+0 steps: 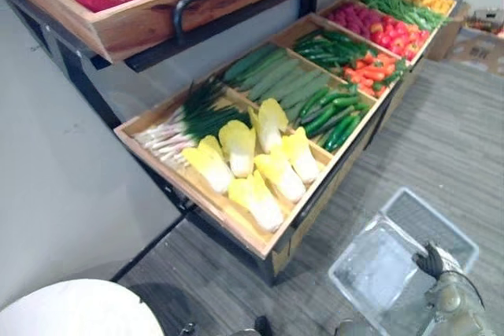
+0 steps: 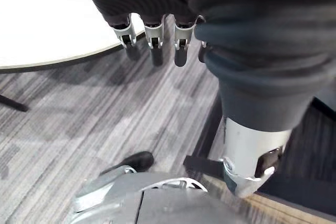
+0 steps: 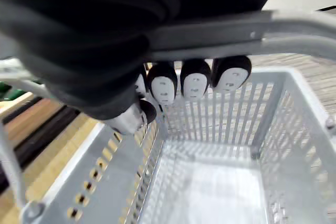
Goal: Pick vegetable in the basket
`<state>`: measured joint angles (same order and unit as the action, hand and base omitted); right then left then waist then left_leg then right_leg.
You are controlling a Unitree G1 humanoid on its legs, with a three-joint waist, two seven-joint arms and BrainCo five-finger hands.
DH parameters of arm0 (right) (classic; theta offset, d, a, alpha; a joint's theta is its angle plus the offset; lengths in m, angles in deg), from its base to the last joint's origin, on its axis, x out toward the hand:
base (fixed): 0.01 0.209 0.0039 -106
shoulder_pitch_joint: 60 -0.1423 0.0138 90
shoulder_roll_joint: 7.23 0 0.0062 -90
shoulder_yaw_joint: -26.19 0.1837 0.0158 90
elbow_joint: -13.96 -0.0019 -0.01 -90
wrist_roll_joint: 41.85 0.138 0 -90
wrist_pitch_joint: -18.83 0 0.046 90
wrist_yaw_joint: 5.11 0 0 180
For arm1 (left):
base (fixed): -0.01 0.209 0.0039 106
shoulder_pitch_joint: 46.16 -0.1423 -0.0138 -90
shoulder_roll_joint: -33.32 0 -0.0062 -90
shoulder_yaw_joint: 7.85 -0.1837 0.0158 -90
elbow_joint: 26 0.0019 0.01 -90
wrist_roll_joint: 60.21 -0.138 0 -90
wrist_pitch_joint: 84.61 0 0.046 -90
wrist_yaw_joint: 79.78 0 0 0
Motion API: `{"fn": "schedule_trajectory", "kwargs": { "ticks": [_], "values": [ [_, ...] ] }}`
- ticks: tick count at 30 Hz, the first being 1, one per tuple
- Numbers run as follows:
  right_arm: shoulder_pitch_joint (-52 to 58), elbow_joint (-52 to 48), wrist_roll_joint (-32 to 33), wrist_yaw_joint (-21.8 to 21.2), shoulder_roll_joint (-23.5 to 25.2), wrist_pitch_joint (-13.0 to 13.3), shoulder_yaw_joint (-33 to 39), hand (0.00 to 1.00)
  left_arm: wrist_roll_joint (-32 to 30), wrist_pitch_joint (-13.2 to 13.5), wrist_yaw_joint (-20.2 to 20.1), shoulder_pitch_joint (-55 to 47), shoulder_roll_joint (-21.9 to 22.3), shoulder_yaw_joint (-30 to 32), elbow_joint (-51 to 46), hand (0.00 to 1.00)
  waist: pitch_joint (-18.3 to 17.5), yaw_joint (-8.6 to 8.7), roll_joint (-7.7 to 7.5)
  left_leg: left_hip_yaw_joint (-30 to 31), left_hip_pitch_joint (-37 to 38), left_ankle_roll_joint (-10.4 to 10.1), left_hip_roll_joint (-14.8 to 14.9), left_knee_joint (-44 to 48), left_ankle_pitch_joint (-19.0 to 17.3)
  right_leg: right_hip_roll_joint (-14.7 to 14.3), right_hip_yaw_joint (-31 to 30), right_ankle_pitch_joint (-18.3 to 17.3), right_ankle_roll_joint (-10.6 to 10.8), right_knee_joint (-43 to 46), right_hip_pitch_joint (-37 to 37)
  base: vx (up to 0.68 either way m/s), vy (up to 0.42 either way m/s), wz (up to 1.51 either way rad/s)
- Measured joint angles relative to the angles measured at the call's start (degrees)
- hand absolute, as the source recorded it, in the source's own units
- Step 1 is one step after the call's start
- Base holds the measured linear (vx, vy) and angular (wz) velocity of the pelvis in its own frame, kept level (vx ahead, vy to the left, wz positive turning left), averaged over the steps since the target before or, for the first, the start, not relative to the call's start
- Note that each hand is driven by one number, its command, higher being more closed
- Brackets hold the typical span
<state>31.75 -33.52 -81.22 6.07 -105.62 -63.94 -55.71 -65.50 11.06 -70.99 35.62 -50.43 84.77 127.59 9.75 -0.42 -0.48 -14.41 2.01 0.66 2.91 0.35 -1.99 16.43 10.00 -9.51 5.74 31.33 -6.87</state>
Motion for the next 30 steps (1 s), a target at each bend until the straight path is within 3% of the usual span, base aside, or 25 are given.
{"fn": "schedule_trajectory", "kwargs": {
  "ticks": [2, 3, 5, 6, 7, 8, 9, 10, 11, 12, 13, 14, 15, 17, 19, 21, 26, 30],
  "values": [
    [-1.5, 5.8, 0.0, 0.0, -0.1, -1.0, 2.6, 1.00, 0.1, 0.0, 0.0, 0.2, 0.1, 0.1, -0.1, 0.00, 0.1, 0.03, 0.05, 2.5, -0.2, -1.2, 2.0, 0.5, -0.2, 0.4, -0.6, 0.0, -0.1, -3.5, 0.0, 0.16, -0.237, 0.54],
    [-1.7, 9.4, 0.2, 0.1, -0.3, -1.6, 4.5, 1.00, 0.4, 0.1, 0.0, 0.2, 0.7, 0.2, -0.2, 0.00, 0.5, -0.04, 0.93, 4.1, -0.8, -2.7, 3.7, 1.7, -0.9, 0.4, -2.8, 0.3, 0.4, -6.5, -0.1, 0.17, -0.339, 0.47],
    [-1.6, 12.9, 2.2, 0.0, -0.2, -2.3, 6.1, 1.00, 0.6, 0.1, 0.1, 0.2, 0.6, 1.3, -0.2, 0.00, 0.4, -0.31, 0.96, 6.1, -1.7, -6.3, 6.5, 2.9, -1.6, 0.1, -9.1, 1.1, 1.6, -11.4, -1.5, 0.15, -0.339, 0.42],
    [-1.5, 13.3, 2.3, 0.0, -0.1, -2.4, 6.5, 1.00, 0.6, 0.1, 0.1, 0.1, 0.3, 1.6, -0.2, 0.00, 0.2, -0.24, 0.62, 6.9, -2.1, -7.5, 7.0, 3.2, -1.5, -0.1, -10.4, 1.4, 2.1, -12.9, -1.9, 0.16, -0.502, 0.50],
    [-1.4, 14.9, 2.3, -0.2, 0.0, -2.5, 7.2, 1.00, 0.7, 0.1, 0.1, -0.3, -0.6, 2.4, -0.2, 0.00, -0.4, 0.09, -1.12, 8.7, -3.0, -10.4, 8.1, 3.7, -1.2, 0.0, -11.5, 3.8, 5.4, -17.1, -2.1, 0.16, -0.559, 0.50],
    [-1.2, 15.3, 2.3, -0.3, 0.2, -2.7, 7.3, 1.00, 0.7, 0.1, 0.2, -0.3, -1.3, 2.6, -0.2, 0.00, -0.6, 0.15, -2.28, 9.1, -3.1, -11.2, 8.2, 3.7, -0.9, 0.2, -11.1, 4.9, 6.6, -18.6, -1.9, 0.19, -0.751, 0.69],
    [-1.4, 16.8, 2.6, -0.4, -0.3, -3.1, 7.6, 1.00, 0.8, -0.2, 0.2, 1.0, -0.9, 4.6, 1.0, 0.00, -0.1, 0.45, -1.84, 10.9, -3.2, -13.1, 9.6, 2.9, 0.0, -1.0, -8.8, 5.9, 7.1, -18.5, -1.7, 0.11, -0.530, 0.50],
    [-1.5, 17.3, 3.6, -0.4, -1.1, -3.8, 8.1, 1.00, 1.4, -0.3, 0.4, 1.4, 1.0, 5.3, 1.4, 0.00, -0.3, 0.38, 0.50, 11.9, -3.2, -13.7, 12.4, 2.1, 1.1, -3.6, -6.7, 6.3, 6.4, -17.8, -1.8, 0.17, -0.649, 0.54],
    [-1.7, 17.3, 4.6, -0.3, -2.0, -4.1, 8.6, 1.00, 2.2, 0.3, 0.1, 1.3, 4.1, 5.8, 1.4, 0.00, -1.0, 0.49, 4.27, 11.8, -3.9, -13.9, 16.4, 0.9, 4.4, -7.3, -3.6, 4.7, 3.5, -16.4, -1.9, 0.13, -0.455, 0.39],
    [-1.6, 17.3, 4.7, -0.3, -1.9, -4.1, 8.8, 1.00, 2.3, 0.3, 0.1, 1.3, 4.9, 5.8, 1.4, 0.00, -1.0, 0.68, 4.88, 11.9, -4.1, -13.9, 17.2, 0.4, 6.3, -8.1, -2.5, 3.9, 2.3, -15.7, -1.7, 0.14, -0.522, 0.72],
    [-1.2, 17.4, 4.7, -0.4, -1.2, -3.9, 8.8, 1.00, 2.4, 0.4, -0.1, 1.4, 5.3, 6.5, 1.2, 0.00, -1.0, 0.95, 4.64, 11.7, -4.9, -11.4, 17.9, -1.3, 13.4, -8.6, 0.9, 2.6, 0.2, -14.6, -1.0, 0.08, -0.455, 0.98],
    [-0.4, 17.2, 5.4, -0.4, -1.1, -3.8, 8.9, 1.00, 2.5, 0.3, 0.0, 1.5, 4.8, 7.0, 0.7, 0.00, -0.6, 1.64, 4.09, 10.4, -6.2, -8.5, 17.7, -1.0, 16.5, -8.3, 3.5, 2.1, -0.7, -15.3, 0.5, 0.07, -0.449, 1.11],
    [-0.1, 16.9, 5.7, -0.3, -1.2, -3.8, 9.1, 1.00, 2.7, 0.2, 0.1, 1.5, 4.7, 7.1, 0.5, 0.00, -0.5, 1.86, 3.86, 8.7, -7.1, -7.4, 17.5, 0.4, 17.2, -8.1, 5.1, 1.9, -1.2, -15.8, 1.4, 0.04, -0.392, 1.13],
    [2.3, 16.4, 6.5, 0.1, -1.2, -3.7, 10.1, 1.00, 2.7, -0.1, 0.6, 1.3, 4.8, 7.4, 0.1, 0.00, -0.5, 1.82, 3.02, 1.4, -7.1, -7.7, 14.9, 4.0, 14.9, -7.6, 9.6, 1.2, -2.3, -17.8, 5.0, 0.02, -0.252, 1.02],
    [2.4, 16.1, 7.4, 0.2, -1.0, -3.4, 10.1, 1.00, 2.7, -0.2, 1.1, 1.1, 5.0, 7.4, -0.2, 0.00, -0.5, 1.65, 2.87, -2.1, -5.3, -7.8, 12.2, 2.6, 12.3, -7.7, 11.1, 1.2, -2.3, -19.3, 6.3, 0.00, -0.087, 0.56],
    [2.4, 15.4, 8.1, 0.3, -0.3, -3.2, 10.1, 1.00, 2.7, -0.4, 1.3, 0.8, 5.1, 7.4, -0.4, 0.00, -0.5, 1.64, 2.89, -2.5, -4.2, -7.7, 10.0, -0.3, 11.6, -8.0, 12.3, 1.2, -2.1, -20.2, 6.4, 0.01, 0.016, 0.38],
    [2.8, 14.6, 8.1, 0.3, 2.2, -3.0, 11.2, 1.00, 2.6, -0.9, 2.6, 0.6, 5.1, 8.0, -1.6, 0.00, -0.9, 0.80, 3.38, -2.1, -3.3, -6.2, 8.2, -4.7, 10.1, -7.8, 13.8, 2.0, -1.0, -20.5, 6.2, 0.01, 0.093, 0.22],
    [4.3, 14.6, 8.3, 2.1, 3.3, -2.9, 12.9, 1.00, 2.2, -0.6, 7.3, 1.5, 5.0, 8.5, -9.0, 0.00, -1.0, 0.35, 3.20, 0.2, -3.5, -5.2, 5.5, -5.7, 9.7, -6.0, 15.8, 3.0, 0.7, -22.5, 8.1, 0.03, 0.115, 0.36]
  ]
}}
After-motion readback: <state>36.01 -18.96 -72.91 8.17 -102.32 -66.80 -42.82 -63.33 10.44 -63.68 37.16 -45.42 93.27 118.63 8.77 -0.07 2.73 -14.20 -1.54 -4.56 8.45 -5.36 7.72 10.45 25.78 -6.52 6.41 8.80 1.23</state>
